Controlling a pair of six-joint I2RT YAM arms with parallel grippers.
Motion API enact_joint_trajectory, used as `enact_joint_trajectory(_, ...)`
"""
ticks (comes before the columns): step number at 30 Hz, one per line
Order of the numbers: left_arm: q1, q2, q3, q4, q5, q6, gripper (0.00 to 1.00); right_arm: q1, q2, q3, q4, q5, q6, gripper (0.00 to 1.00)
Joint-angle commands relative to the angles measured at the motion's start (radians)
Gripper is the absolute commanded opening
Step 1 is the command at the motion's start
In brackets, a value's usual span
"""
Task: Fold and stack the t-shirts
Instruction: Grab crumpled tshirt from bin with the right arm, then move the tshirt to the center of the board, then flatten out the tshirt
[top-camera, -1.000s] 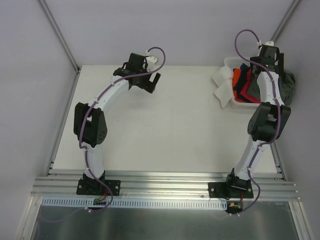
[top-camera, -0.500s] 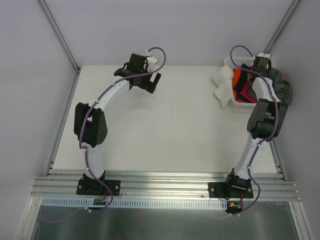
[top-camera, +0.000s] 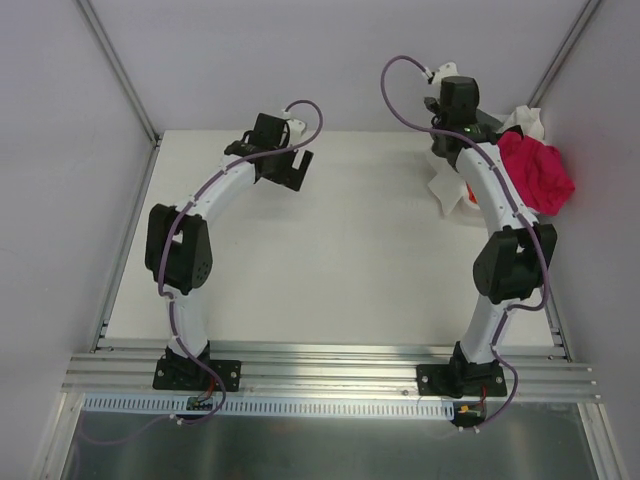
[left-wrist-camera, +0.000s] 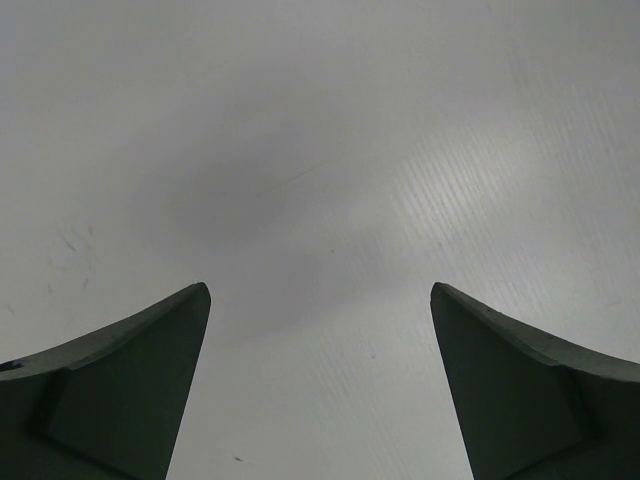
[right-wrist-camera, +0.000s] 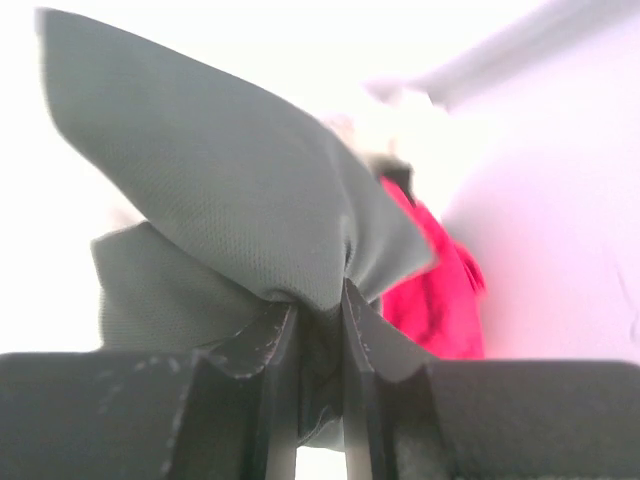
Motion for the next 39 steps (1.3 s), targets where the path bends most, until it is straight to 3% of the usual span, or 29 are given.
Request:
enact_joint_trajectory(1, 0.063, -0.062, 0.039, 0.009, -0.061, -0.052, 0.95, 0.072, -0.093, 0.109, -0.068, -0.064, 0.029, 0.17)
enact_joint_trajectory(7, 0.169, -0.079, 0.079, 0.017, -0.106, -0.085, 0.98, 0.17, -0.116, 0.075, -0.163, -0.234, 0.147, 0.21)
enact_joint_trajectory(13, 0.222, -0.087, 0.121, 0.022, -0.183, -0.093, 0.99, 0.182, -0.082, 0.089, -0.293, -0.648, 0.305, 0.12)
enact_joint_trajectory(17, 0.264, -0.102, 0.133, 0.02, -0.189, -0.118, 0.99, 0.254, -0.044, 0.159, -0.362, -0.933, 0.282, 0.09)
enact_joint_trajectory(19, 0.288, -0.11, 0.139, 0.02, -0.203, -0.164, 0.99, 0.306, -0.036, 0.179, -0.361, -0.99, 0.273, 0.03)
enact_joint_trajectory(22, 0.313, -0.114, 0.139, 0.022, -0.237, -0.158, 0.99, 0.324, -0.03, 0.207, -0.287, -1.139, 0.372, 0.03)
enact_joint_trajectory(23, 0.318, -0.114, 0.136, 0.025, -0.246, -0.155, 0.99, 0.322, -0.027, 0.221, -0.275, -1.171, 0.386, 0.07)
enact_joint_trajectory(24, 0.327, -0.116, 0.13, 0.025, -0.246, -0.153, 0.99, 0.322, -0.018, 0.222, -0.295, -1.167, 0.386, 0.2)
enact_joint_trajectory(25, 0.33, -0.119, 0.128, 0.025, -0.244, -0.153, 0.99, 0.317, -0.018, 0.215, -0.316, -1.137, 0.347, 0.74)
enact_joint_trajectory(27, 0.339, -0.121, 0.119, 0.025, -0.231, -0.154, 0.99, 0.291, -0.018, 0.125, -0.374, -0.976, 0.285, 0.99)
enact_joint_trajectory(30, 0.342, -0.121, 0.11, 0.025, -0.215, -0.159, 0.99, 0.19, -0.01, -0.016, -0.382, -0.831, 0.233, 0.97)
enact_joint_trajectory(33, 0.342, -0.114, 0.111, 0.025, -0.206, -0.153, 0.99, 0.113, -0.008, -0.028, -0.388, -0.814, 0.241, 0.97)
enact_joint_trajectory(39, 0.367, -0.119, 0.095, 0.023, -0.181, -0.161, 0.99, 0.271, -0.055, 0.055, -0.453, -0.975, 0.064, 0.97)
